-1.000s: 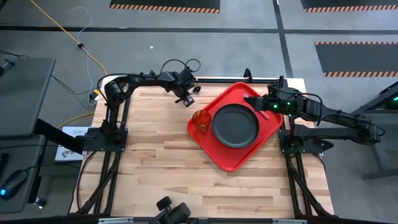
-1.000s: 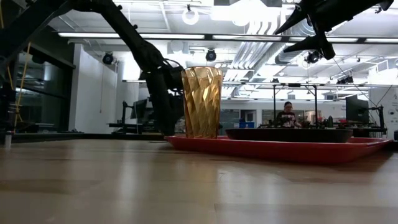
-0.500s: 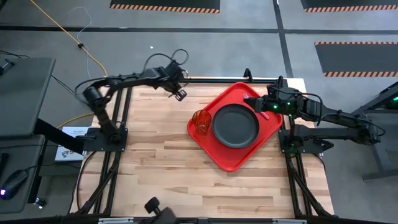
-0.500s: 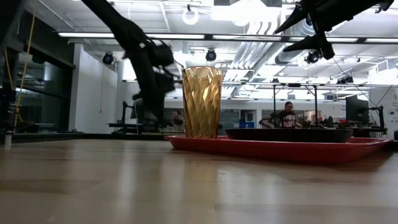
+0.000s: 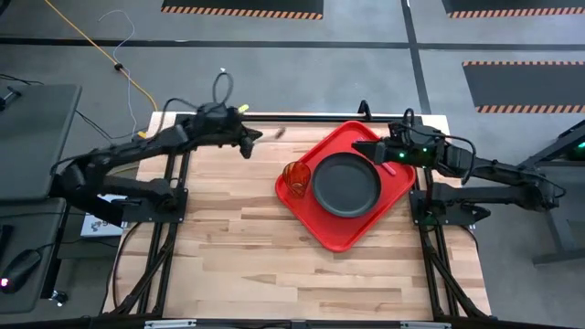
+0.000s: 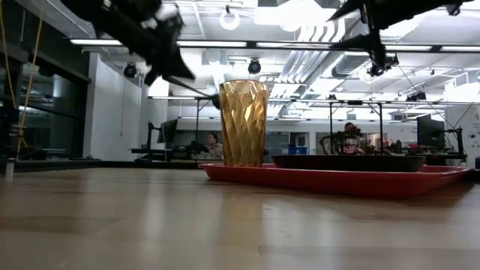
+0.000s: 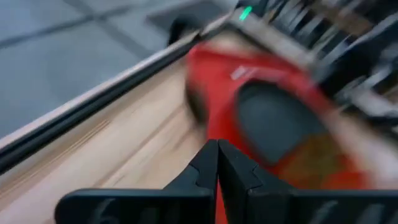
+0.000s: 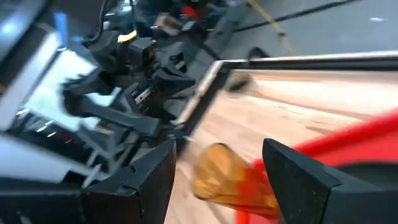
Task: Pick and place plate/cup/fork/spoon on tray
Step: Put the black spoon on the red serving tray to the right of the pink fork
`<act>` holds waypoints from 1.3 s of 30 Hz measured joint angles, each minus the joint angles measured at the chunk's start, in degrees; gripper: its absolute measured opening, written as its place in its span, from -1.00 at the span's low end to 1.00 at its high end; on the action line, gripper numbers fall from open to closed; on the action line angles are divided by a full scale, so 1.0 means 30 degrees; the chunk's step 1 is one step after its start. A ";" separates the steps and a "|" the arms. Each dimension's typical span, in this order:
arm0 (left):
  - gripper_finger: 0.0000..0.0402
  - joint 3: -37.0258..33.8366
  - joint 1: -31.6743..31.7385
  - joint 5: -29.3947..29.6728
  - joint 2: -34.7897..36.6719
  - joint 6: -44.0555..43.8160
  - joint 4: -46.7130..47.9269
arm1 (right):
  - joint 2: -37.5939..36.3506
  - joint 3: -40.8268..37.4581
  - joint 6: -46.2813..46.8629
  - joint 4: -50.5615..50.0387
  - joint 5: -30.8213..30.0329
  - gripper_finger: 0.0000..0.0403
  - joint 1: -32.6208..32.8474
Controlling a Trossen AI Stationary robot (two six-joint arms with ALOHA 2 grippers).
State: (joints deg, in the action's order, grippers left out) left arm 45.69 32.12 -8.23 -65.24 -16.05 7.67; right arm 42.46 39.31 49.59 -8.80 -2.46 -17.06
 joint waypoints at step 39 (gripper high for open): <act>0.28 -0.0435 0.0473 -0.0026 -0.8765 -0.4123 -0.0768 | 0.2091 -0.0015 -0.1271 0.3287 0.3054 0.15 -0.0007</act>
State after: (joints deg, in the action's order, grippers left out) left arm 44.39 33.54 -8.31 -91.53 -28.41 5.36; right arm 48.73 39.27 45.78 1.06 6.70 -17.08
